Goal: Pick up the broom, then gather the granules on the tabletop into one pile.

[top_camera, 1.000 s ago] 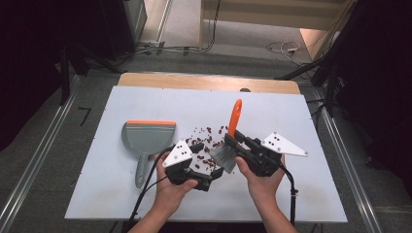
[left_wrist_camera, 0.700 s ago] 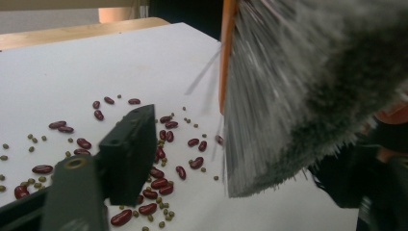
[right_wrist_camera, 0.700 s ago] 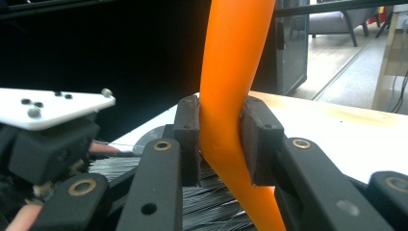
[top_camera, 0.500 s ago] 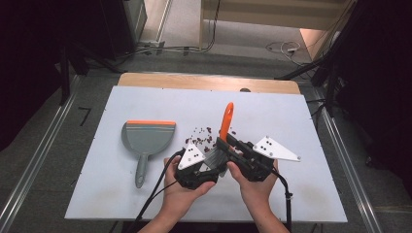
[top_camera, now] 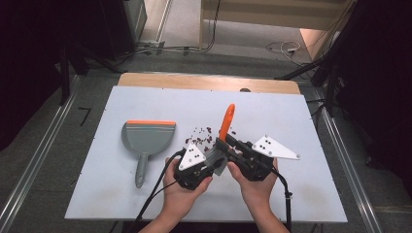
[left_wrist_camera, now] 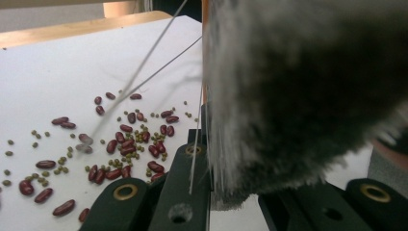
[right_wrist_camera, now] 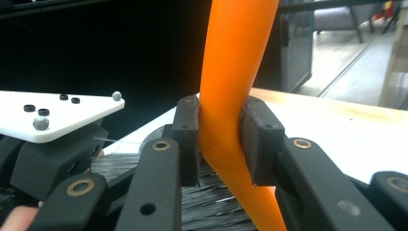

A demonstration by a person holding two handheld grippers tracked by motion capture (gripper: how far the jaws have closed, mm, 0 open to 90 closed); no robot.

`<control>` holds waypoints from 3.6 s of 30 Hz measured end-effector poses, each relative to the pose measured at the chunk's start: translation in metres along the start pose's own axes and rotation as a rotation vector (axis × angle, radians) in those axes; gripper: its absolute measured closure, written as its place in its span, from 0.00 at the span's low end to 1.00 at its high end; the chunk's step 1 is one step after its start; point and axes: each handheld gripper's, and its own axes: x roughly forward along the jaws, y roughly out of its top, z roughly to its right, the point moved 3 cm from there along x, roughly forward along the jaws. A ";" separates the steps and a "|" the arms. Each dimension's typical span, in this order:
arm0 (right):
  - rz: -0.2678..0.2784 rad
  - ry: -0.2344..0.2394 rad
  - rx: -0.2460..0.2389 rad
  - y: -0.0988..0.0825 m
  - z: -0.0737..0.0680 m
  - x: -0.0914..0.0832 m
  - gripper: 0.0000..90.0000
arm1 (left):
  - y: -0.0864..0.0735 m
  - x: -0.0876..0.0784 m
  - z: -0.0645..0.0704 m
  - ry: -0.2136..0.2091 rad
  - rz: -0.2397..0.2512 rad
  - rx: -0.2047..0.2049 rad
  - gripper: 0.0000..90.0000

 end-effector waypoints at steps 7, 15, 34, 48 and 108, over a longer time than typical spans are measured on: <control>0.007 0.062 0.011 0.013 0.011 -0.008 0.55 | 0.004 -0.008 -0.012 -0.033 0.006 -0.004 0.96; -0.031 0.141 -0.080 0.024 0.027 -0.020 0.57 | 0.010 -0.021 -0.026 -0.086 0.009 0.021 0.96; -0.211 0.563 -0.125 0.000 0.030 -0.007 0.56 | 0.007 -0.030 -0.023 -0.444 -0.010 0.145 0.96; -0.267 0.687 -0.093 -0.013 0.025 0.000 0.76 | 0.004 -0.028 -0.017 -0.544 -0.036 0.149 0.95; -0.496 -0.206 -0.130 0.011 0.127 -0.007 0.76 | -0.040 -0.122 -0.106 -0.003 0.064 -0.015 0.00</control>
